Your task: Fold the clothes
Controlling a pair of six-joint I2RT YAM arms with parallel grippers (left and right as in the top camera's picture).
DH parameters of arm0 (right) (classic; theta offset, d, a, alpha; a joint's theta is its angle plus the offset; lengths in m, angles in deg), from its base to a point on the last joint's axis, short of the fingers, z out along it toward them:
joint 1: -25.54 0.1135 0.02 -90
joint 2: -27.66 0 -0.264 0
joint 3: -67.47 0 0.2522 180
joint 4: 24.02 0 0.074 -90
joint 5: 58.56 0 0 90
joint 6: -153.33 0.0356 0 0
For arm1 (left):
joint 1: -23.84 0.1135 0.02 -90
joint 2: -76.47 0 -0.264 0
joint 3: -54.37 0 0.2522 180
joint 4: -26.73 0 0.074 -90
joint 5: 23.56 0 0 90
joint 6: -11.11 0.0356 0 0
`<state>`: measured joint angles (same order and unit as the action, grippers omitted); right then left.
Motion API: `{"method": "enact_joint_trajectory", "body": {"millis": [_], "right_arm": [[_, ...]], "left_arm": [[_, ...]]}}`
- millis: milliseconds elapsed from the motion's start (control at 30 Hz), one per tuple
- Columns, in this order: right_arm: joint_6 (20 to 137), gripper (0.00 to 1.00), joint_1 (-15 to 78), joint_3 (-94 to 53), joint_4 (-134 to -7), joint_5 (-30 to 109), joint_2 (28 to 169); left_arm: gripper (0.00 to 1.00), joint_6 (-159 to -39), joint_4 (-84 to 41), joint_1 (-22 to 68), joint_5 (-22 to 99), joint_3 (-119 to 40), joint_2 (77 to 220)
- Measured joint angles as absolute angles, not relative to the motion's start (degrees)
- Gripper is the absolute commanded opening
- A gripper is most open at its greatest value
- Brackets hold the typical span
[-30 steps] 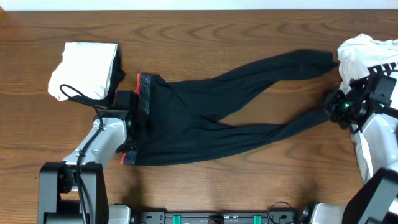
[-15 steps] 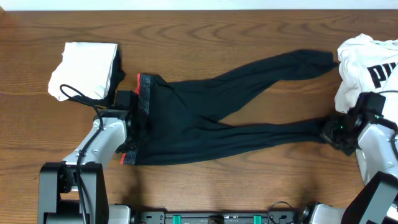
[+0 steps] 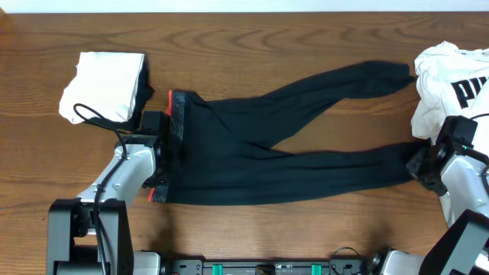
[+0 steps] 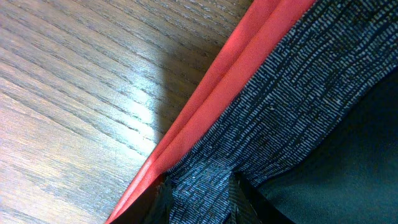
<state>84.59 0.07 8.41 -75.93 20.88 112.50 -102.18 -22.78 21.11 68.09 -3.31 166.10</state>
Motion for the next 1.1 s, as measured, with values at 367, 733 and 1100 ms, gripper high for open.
{"method": "enact_joint_trajectory", "body": {"millis": [367,733,1100], "right_arm": [[82.71,0.41,0.05,8.13,-77.24,22.69,112.50],[70.42,0.47,0.05,-2.71,-77.51,44.11,112.50],[67.60,0.19,0.05,-2.21,-77.09,44.61,116.09]], "left_arm": [[0.33,-102.18,-22.78,21.11,68.09,-3.31,166.10],[0.33,-102.18,-22.67,21.11,68.09,-3.62,166.10],[0.34,-102.18,-21.73,21.18,66.91,-3.77,165.92]]}}
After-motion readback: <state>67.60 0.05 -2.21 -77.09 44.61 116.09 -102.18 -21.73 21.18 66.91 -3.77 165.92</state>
